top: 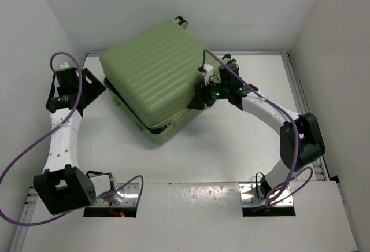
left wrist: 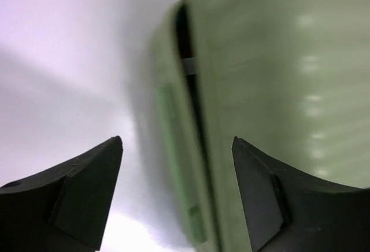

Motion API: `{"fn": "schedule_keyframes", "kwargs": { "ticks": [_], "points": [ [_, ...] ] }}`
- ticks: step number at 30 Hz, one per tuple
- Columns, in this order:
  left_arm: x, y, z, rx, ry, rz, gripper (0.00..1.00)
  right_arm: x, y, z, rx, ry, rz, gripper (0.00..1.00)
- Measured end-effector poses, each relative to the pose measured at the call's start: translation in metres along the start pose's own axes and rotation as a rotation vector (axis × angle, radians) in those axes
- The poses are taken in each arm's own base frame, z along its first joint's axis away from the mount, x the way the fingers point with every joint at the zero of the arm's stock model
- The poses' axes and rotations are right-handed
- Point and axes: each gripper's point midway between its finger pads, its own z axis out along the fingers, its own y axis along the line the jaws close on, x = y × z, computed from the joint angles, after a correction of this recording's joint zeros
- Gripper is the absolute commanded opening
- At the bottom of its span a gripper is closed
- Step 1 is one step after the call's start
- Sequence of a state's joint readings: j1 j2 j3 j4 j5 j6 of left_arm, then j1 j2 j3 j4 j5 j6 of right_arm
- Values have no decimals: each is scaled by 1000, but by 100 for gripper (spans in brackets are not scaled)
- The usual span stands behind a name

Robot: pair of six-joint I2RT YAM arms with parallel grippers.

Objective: Pack the luggage

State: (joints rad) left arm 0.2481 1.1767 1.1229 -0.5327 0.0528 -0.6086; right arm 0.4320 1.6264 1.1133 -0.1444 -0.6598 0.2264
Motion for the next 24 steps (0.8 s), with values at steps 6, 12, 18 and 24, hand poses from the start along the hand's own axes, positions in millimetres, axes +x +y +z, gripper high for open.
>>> {"fn": "schedule_keyframes", "kwargs": {
  "ticks": [6, 12, 18, 24],
  "points": [
    [54, 61, 7, -161, 166, -71, 67, -15, 23, 8, -26, -46, -101, 52],
    [117, 64, 13, -150, 363, -89, 69, 22, 47, -10, -2, -114, -220, 53],
    [134, 31, 14, -55, 396, -41, 69, 51, 22, -17, 123, -143, -192, 55],
    [163, 18, 17, -24, 441, -35, 66, 35, -27, -42, 271, -213, -104, 55]
  ]
}}
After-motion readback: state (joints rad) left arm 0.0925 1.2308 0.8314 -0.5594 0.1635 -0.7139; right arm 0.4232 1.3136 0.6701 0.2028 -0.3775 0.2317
